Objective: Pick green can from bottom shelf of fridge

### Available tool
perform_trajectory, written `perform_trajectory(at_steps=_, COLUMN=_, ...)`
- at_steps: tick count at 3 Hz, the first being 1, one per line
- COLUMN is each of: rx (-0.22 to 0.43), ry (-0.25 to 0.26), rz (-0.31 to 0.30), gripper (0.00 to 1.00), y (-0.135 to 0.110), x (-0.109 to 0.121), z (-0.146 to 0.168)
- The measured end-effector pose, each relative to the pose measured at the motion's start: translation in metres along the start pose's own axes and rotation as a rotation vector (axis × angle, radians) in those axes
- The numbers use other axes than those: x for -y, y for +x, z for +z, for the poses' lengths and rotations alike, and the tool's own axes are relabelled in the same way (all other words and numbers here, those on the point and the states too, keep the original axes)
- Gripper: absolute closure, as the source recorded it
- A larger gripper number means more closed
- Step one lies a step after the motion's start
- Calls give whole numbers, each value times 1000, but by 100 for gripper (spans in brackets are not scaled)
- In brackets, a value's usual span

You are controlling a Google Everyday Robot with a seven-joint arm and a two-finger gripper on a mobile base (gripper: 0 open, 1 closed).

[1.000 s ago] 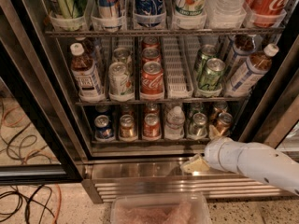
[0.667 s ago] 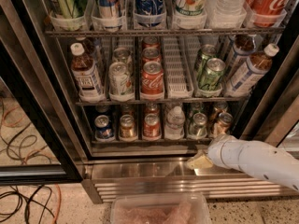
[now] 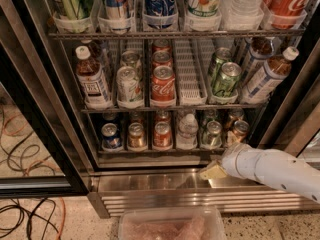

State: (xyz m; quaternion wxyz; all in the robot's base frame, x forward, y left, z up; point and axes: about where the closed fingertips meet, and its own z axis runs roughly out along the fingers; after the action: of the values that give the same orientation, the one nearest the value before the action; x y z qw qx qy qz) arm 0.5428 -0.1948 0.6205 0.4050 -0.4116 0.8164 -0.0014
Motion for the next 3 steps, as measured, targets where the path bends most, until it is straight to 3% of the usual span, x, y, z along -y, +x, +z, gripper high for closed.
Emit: perform_trajectory(at_steps=3, rx=35, ry=41, rz=8, gripper=0, y=2, x=32, z=18)
